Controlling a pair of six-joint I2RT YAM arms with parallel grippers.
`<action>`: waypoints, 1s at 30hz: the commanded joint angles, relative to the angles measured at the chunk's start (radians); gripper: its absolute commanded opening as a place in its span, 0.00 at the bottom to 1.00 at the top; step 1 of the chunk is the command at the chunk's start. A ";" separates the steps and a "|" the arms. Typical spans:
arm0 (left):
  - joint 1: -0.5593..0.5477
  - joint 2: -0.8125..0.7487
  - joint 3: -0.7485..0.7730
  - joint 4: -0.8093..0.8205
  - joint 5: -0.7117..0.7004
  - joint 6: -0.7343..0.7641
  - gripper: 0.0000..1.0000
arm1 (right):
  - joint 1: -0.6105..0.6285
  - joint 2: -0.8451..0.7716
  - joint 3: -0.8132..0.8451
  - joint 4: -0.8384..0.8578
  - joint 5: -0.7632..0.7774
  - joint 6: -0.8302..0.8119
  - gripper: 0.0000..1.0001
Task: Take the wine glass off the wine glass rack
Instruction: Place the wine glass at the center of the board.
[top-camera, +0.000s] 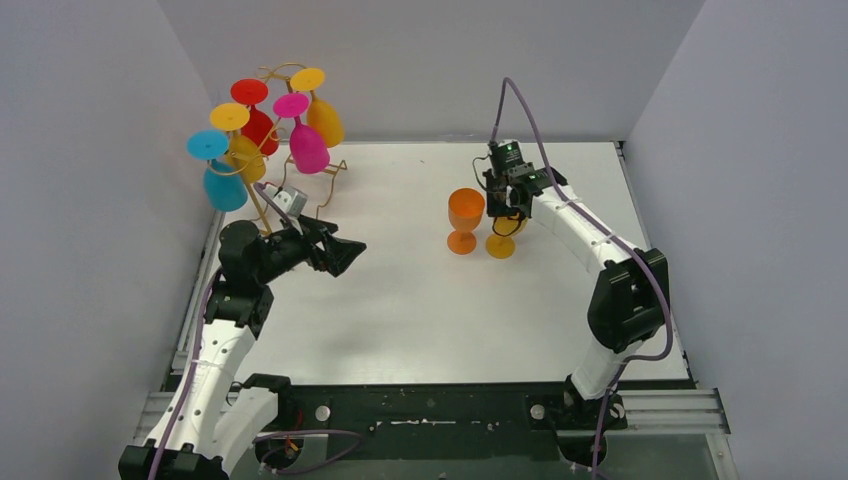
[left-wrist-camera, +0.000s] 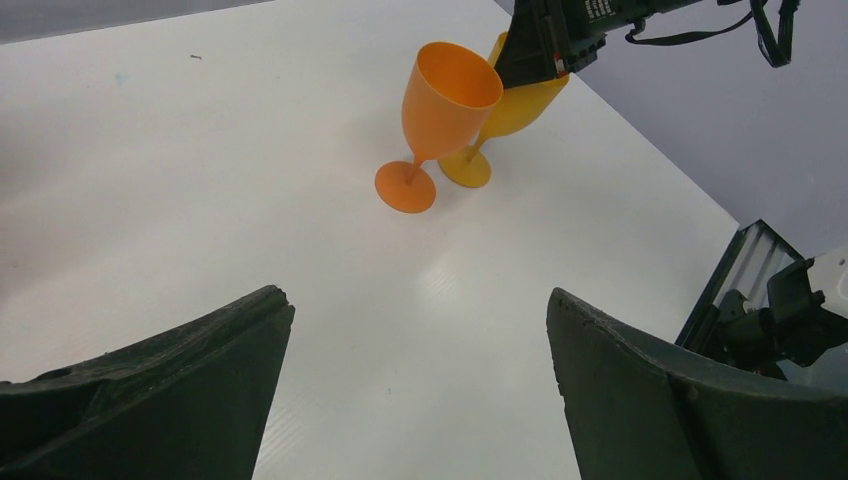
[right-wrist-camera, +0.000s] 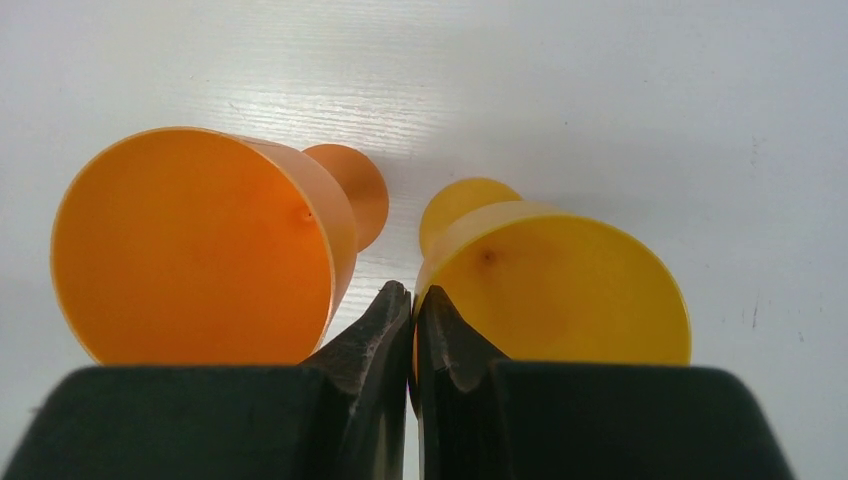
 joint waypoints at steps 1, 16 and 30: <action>-0.007 -0.016 0.028 0.009 -0.024 0.019 0.97 | 0.010 0.019 0.065 -0.038 0.030 -0.042 0.04; -0.008 -0.020 0.051 -0.021 -0.053 0.018 0.98 | 0.023 0.025 0.100 -0.054 0.030 -0.067 0.10; -0.009 -0.032 0.037 -0.001 -0.068 0.001 0.97 | 0.023 0.037 0.094 -0.004 0.045 -0.047 0.10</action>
